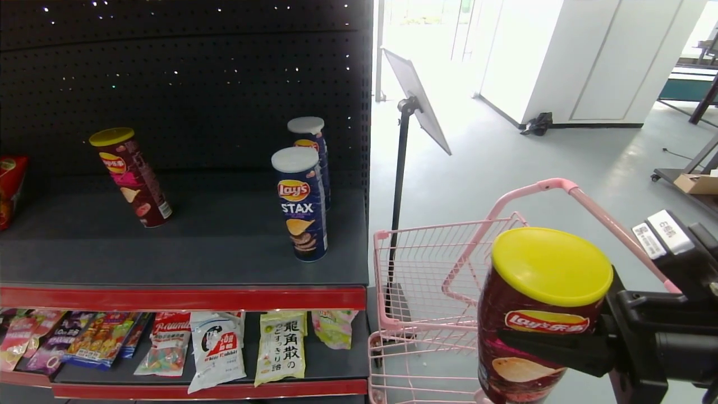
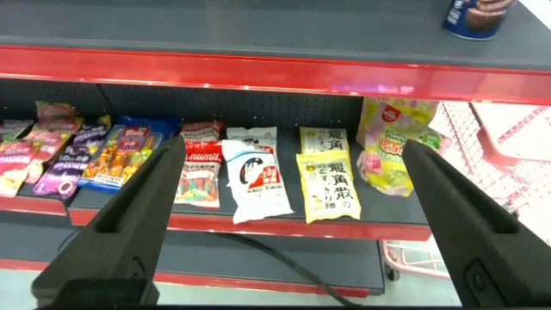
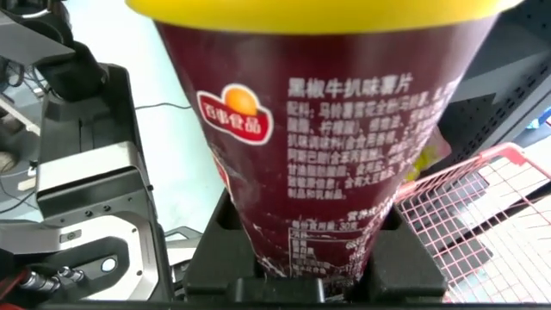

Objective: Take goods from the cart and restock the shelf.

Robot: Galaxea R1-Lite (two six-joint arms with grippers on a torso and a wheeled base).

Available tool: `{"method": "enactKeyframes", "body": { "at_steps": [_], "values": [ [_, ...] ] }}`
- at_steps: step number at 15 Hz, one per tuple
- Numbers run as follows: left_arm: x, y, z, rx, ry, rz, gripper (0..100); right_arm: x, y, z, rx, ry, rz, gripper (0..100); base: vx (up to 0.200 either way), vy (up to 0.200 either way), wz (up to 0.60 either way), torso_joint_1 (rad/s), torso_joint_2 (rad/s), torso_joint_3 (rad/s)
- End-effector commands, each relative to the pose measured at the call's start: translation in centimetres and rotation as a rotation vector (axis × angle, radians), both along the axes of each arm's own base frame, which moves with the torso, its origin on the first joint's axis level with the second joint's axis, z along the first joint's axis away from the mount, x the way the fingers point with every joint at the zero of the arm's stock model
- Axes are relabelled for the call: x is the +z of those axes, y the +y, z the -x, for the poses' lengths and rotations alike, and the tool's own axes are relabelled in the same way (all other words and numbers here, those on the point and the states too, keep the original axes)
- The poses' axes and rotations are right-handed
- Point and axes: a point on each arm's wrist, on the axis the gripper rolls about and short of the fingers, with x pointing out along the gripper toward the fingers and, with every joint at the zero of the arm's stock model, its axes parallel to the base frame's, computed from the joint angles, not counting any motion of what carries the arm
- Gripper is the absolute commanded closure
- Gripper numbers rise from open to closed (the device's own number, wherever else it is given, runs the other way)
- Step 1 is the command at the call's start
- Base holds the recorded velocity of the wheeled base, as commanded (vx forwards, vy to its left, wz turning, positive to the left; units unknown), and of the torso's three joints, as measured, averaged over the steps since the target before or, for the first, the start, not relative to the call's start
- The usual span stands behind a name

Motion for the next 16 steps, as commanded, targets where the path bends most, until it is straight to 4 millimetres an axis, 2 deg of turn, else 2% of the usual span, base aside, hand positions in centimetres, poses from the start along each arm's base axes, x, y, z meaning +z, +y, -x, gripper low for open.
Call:
{"method": "enactKeyframes", "body": {
  "at_steps": [1,2,16],
  "values": [
    [0.0,0.0,-0.01,0.0,0.001,0.004,0,-0.08,0.02,-0.02,0.001,0.003,0.002,100,0.0,0.0,0.0,0.0,0.0,0.0],
    [0.0,0.0,-0.01,0.0,0.001,0.004,0,-0.1,0.04,-0.04,0.001,0.004,0.002,100,0.0,0.0,0.0,0.0,0.0,0.0],
    [0.0,0.0,-0.01,-0.001,0.001,0.004,0,-0.1,-0.05,0.09,0.001,0.001,0.001,100,0.0,0.2,0.0,0.0,0.0,0.002]
  ]
}}
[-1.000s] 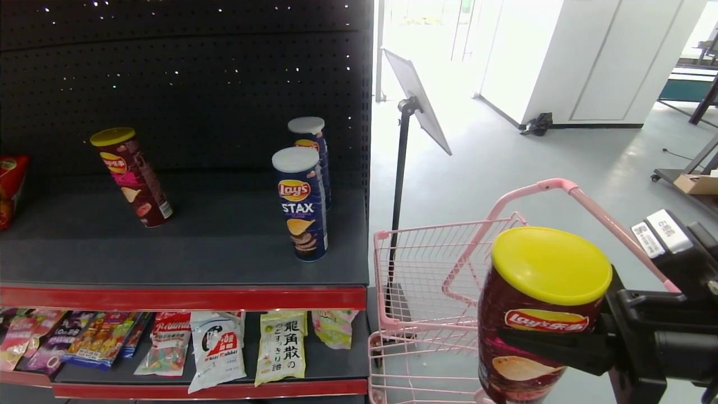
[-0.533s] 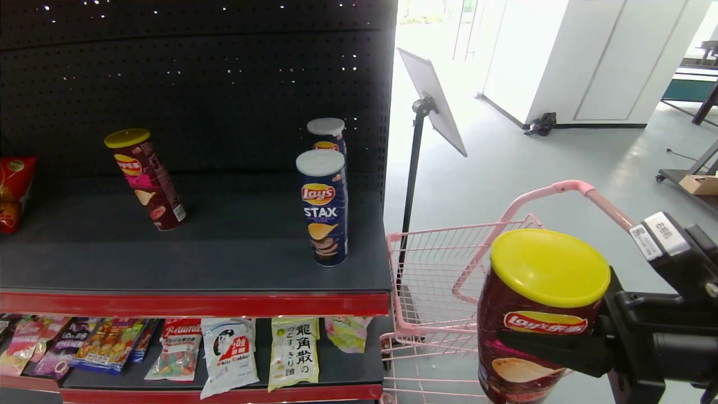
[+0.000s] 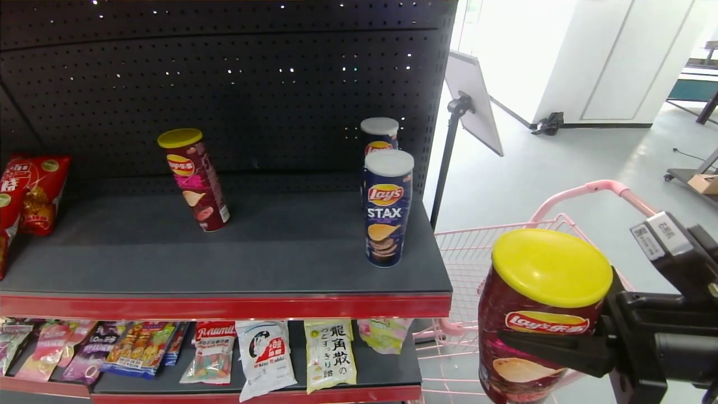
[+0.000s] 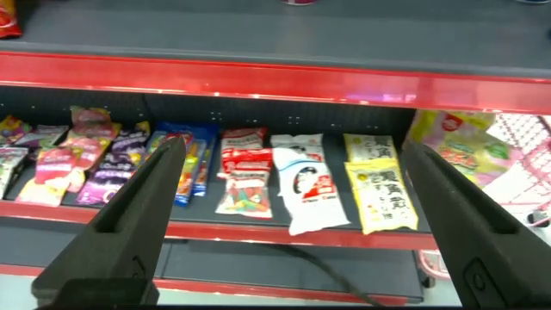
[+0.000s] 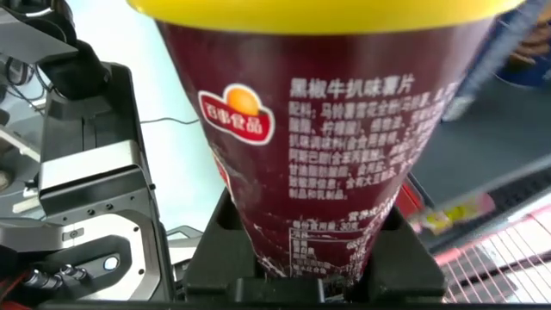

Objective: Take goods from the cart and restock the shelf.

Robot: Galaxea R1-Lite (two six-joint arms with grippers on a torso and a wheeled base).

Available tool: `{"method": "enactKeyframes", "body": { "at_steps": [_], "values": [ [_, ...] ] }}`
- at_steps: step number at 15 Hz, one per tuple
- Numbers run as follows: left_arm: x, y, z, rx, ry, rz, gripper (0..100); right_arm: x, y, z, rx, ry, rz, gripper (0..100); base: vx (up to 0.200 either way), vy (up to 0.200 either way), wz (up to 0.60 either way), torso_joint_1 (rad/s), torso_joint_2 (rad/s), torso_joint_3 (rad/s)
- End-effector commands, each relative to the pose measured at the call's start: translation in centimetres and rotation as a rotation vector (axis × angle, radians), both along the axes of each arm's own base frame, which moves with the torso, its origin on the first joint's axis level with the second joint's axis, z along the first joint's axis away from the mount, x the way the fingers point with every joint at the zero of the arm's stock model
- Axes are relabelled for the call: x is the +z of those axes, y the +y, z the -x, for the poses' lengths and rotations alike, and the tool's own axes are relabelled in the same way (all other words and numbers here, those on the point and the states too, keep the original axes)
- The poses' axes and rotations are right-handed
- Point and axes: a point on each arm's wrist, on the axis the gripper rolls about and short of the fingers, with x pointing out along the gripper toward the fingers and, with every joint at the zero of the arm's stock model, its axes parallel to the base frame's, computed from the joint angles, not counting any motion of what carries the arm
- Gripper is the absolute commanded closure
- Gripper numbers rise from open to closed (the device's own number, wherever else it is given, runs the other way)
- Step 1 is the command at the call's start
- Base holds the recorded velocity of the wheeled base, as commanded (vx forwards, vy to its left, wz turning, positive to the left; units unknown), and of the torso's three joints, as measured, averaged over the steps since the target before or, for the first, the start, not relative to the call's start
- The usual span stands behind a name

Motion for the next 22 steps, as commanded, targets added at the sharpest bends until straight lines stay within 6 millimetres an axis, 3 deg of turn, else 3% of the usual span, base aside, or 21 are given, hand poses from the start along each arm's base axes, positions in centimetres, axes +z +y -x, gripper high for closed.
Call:
{"method": "enactKeyframes", "body": {
  "at_steps": [1,20,22],
  "values": [
    [0.0,0.0,-0.01,0.0,0.001,0.0,0,0.07,0.03,0.0,0.002,-0.004,-0.002,100,0.0,0.2,0.0,-0.007,0.0,0.002],
    [0.0,0.0,-0.01,-0.001,0.001,-0.001,0,-0.32,-0.08,0.18,0.002,0.007,0.004,100,0.0,0.2,0.0,0.004,0.0,0.002],
    [0.0,0.0,-0.01,-0.001,0.001,-0.003,0,-0.49,-0.11,0.23,0.002,0.012,0.007,100,0.0,0.0,0.0,0.0,0.0,0.0]
  ]
}}
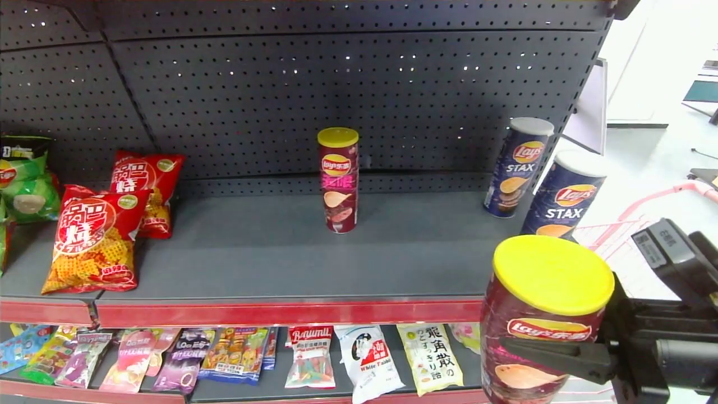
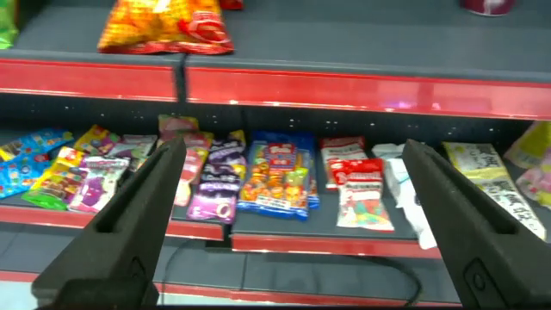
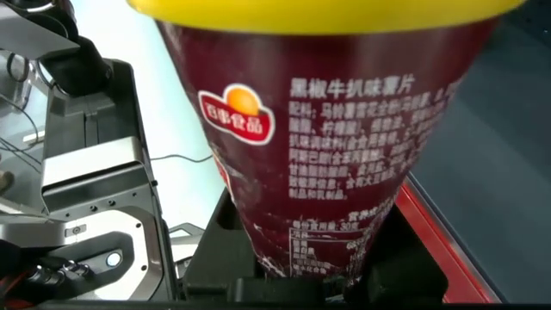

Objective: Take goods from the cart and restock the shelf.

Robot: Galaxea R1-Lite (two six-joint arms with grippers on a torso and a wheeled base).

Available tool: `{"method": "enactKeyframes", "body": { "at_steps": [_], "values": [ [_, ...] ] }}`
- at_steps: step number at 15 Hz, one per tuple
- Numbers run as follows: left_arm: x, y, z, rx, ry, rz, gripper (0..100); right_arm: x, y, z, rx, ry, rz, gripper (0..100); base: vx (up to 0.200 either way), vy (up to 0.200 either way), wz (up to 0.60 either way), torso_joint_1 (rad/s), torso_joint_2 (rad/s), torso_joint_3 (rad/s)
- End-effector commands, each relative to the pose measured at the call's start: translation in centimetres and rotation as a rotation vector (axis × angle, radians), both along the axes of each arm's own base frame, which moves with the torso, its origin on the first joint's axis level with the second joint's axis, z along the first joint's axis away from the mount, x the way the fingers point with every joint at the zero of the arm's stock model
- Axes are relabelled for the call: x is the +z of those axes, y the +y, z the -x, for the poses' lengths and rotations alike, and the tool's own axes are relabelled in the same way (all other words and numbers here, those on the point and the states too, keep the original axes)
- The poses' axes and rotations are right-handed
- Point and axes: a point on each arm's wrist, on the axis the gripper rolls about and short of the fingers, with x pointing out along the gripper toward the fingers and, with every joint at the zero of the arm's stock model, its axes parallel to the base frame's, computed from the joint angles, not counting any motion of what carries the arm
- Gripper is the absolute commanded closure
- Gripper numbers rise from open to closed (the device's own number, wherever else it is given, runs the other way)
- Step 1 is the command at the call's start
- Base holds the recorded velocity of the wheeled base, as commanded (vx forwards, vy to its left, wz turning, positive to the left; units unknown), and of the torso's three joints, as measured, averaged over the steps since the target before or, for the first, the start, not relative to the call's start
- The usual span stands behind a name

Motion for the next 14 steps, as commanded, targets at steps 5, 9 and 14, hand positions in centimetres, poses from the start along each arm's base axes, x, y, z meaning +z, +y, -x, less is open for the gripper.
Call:
{"method": "enactKeyframes", "body": {
  "at_steps": [5,9,14],
  "values": [
    [-0.01,0.0,-0.01,0.001,0.002,-0.001,0,-0.19,-0.04,0.07,0.002,0.006,0.003,100,0.0,0.0,0.0,0.0,0.0,0.0],
    [-0.01,0.0,-0.01,0.001,0.002,0.0,0,-0.15,-0.09,0.16,0.002,0.003,0.001,100,0.0,0.0,0.0,0.0,0.0,0.0],
    [-0.01,0.0,-0.01,0.001,0.002,0.0,0,-0.29,-0.22,0.36,0.002,0.004,0.002,100,0.08,0.0,0.0,-0.001,0.0,0.001]
  ]
}}
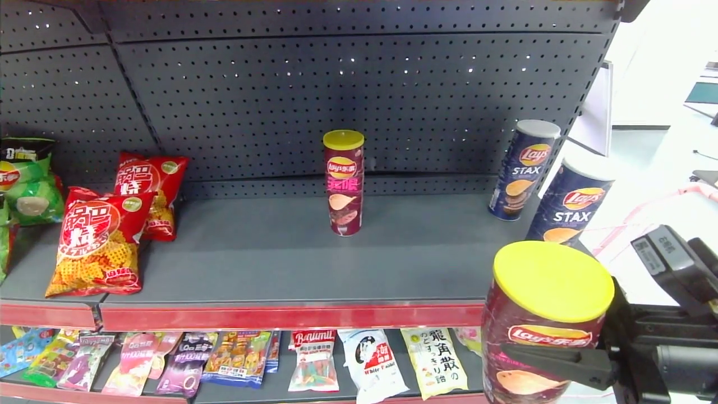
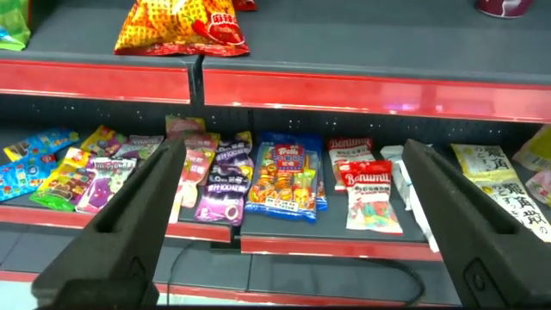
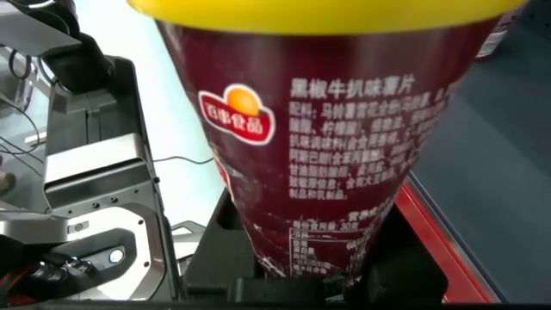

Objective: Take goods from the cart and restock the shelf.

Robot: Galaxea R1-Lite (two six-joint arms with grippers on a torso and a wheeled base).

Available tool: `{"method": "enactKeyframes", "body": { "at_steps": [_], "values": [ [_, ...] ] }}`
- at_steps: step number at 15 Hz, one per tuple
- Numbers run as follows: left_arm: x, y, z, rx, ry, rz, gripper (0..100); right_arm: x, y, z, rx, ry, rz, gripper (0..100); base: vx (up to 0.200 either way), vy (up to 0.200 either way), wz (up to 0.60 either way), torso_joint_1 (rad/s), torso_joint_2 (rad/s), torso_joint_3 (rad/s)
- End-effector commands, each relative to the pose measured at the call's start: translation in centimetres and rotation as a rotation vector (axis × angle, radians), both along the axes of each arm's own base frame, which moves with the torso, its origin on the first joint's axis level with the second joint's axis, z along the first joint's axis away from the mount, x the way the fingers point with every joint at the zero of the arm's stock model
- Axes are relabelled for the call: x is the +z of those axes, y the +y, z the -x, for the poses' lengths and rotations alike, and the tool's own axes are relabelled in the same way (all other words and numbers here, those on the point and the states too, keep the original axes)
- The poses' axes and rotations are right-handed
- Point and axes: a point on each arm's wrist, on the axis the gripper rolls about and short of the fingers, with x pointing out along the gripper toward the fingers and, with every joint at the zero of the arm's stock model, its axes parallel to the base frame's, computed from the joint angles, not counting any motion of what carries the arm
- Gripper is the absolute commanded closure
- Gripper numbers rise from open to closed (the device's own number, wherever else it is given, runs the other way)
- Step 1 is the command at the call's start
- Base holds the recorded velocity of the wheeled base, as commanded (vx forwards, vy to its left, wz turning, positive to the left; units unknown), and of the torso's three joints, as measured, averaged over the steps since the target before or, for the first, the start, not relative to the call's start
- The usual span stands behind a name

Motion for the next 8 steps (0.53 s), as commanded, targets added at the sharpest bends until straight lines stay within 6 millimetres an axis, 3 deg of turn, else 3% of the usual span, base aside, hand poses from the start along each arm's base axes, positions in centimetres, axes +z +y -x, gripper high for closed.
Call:
{"method": "enactKeyframes", "body": {
  "at_steps": [1,8],
  "values": [
    [0.0,0.0,-0.01,0.0,0.001,0.001,0,-0.12,-0.15,0.2,-0.001,0.0,0.0,100,0.2,0.0,0.0,-0.022,0.0,0.007],
    [0.0,0.0,-0.01,0.0,0.001,0.002,0,-0.38,-0.34,0.46,-0.003,0.005,0.003,100,0.2,0.0,0.0,0.006,0.0,0.001]
  ]
}}
